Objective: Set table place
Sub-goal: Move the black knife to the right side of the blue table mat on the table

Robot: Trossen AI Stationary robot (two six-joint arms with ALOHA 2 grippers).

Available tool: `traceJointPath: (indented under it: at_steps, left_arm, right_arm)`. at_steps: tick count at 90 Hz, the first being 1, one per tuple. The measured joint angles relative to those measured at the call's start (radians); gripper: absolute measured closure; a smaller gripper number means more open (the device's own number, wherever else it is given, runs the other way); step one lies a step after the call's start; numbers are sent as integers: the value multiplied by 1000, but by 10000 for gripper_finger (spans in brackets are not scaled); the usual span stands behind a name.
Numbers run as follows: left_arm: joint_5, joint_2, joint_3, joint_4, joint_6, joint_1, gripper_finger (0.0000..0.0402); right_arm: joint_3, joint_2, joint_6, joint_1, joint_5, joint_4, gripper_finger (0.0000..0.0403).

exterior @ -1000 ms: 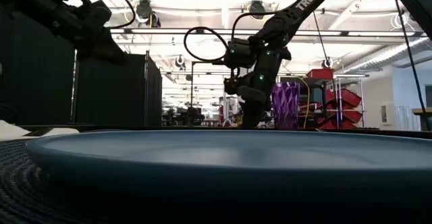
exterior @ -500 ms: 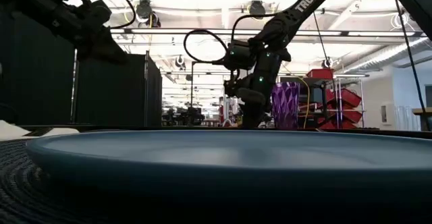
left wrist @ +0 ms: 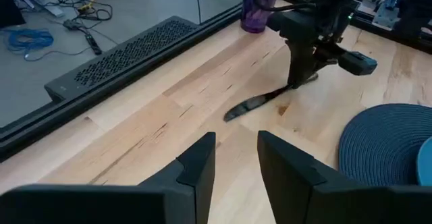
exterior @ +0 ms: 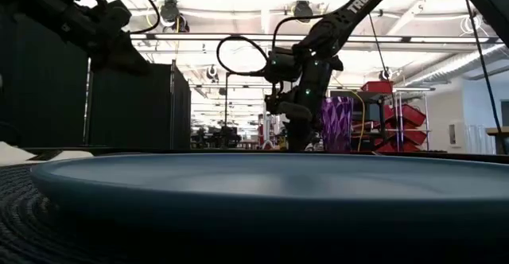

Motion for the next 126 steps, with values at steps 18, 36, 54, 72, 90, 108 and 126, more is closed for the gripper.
traceJointPath:
  at_steps: [18, 36, 54, 72, 90, 108, 126]
  left_arm:
    - [0, 0, 0, 1, 0, 0, 304]
    - [0, 0, 0, 1, 0, 0, 304]
    - [0, 0, 0, 1, 0, 0, 304]
    - [0, 0, 0, 1, 0, 0, 304]
    - [0, 0, 0, 4, 0, 0, 304]
    - [0, 0, 0, 4, 0, 0, 304]
    - [0, 0, 0, 1, 3, 0, 304]
  right_arm:
    - [0, 1, 17, 0, -1, -2, 403]
    - [0, 2, 39, 1, -6, -33, 403]
    - [0, 1, 78, 5, -5, -94, 403]
    - [0, 0, 117, 31, 3, -176, 403]
    - [0, -1, 159, 65, 4, -259, 403]
    - [0, -1, 197, 107, 6, -313, 403]
    - [-22, -28, 254, 164, 12, -301, 403]
